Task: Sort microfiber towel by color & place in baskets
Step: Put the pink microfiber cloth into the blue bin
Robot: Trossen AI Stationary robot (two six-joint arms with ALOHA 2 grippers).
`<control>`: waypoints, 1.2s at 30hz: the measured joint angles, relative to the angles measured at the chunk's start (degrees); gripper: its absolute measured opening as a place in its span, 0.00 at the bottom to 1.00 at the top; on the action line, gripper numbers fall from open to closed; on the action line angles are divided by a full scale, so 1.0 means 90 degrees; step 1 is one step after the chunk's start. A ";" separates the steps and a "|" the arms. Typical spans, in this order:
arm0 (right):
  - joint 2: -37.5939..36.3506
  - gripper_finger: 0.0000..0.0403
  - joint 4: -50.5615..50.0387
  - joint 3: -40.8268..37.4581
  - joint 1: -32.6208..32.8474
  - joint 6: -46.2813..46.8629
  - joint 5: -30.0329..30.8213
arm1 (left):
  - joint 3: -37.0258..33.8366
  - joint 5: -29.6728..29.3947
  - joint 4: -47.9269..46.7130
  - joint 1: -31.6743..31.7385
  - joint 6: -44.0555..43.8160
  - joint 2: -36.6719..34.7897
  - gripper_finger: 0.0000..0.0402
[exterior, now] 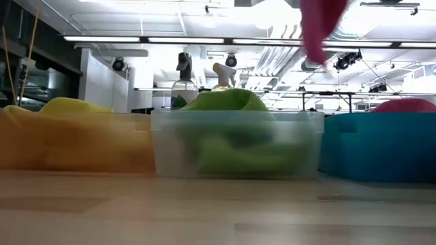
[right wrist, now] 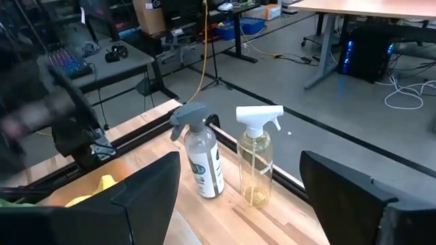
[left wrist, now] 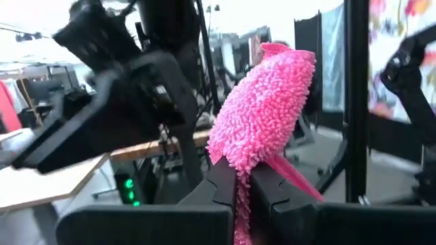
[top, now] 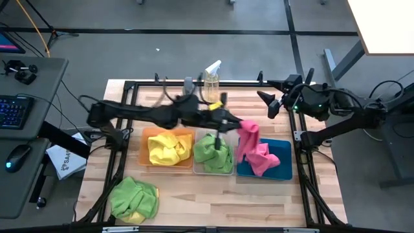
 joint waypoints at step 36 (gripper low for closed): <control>0.0022 0.74 -0.0879 0.0000 -0.0005 0.0791 0.0233 | -0.0005 -0.0135 0.1943 -0.0365 -0.3047 0.3425 0.07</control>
